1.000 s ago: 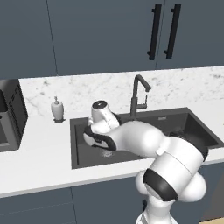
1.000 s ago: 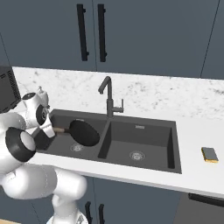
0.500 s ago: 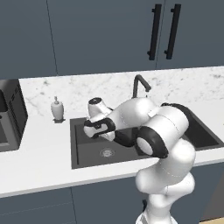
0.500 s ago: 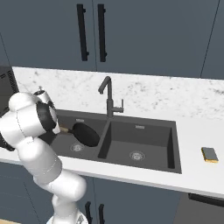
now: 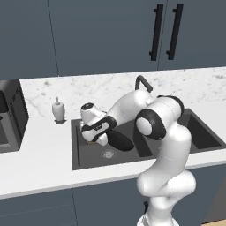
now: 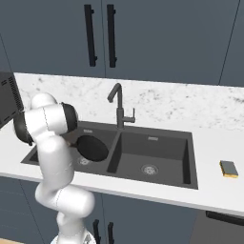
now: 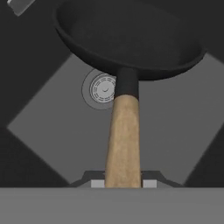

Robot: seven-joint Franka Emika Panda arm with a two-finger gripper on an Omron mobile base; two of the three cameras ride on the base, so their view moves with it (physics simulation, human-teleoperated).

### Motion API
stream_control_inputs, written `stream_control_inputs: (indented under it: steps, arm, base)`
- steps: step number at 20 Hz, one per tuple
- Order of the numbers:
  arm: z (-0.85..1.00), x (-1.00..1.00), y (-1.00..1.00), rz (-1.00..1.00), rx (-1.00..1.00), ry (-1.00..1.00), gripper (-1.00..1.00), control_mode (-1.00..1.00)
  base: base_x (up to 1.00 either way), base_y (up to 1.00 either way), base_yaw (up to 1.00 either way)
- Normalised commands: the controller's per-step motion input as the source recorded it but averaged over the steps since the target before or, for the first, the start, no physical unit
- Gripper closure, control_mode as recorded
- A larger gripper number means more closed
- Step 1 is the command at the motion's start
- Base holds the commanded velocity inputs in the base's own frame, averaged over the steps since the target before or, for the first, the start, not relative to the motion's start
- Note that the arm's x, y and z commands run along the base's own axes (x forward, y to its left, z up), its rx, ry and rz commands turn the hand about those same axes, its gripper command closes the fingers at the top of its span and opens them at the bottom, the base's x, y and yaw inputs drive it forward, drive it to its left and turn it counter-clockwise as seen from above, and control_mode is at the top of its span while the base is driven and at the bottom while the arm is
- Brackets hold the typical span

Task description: Pick the pan and sponge and place them into the sink. Then turn on the water.

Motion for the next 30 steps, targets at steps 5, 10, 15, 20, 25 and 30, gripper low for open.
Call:
stream_control_inputs:
  steps: [5,10,15,20,25,30]
  arm:
    - [-0.42,0.12,0.01,0.00,0.00,0.02,1.00,-1.00]
    - [-0.26,0.00,0.00,0.00,0.00,0.07,1.00,-1.00]
    - [-0.20,0.00,0.00,0.00,0.00,0.07,1.00,-1.00]
    - [-0.15,0.00,0.03,0.00,0.00,0.07,1.00,-1.00]
    - [-0.07,0.00,0.05,0.00,0.00,0.05,-1.00,-1.00]
    - [0.00,0.00,0.00,0.00,0.00,0.00,-1.00,-1.00]
  base:
    - [0.00,0.00,0.00]
    - [0.00,0.00,0.00]
    - [0.00,0.00,0.00]
    - [0.00,0.00,0.00]
    - [0.00,0.00,0.00]
    - [0.00,0.00,0.00]
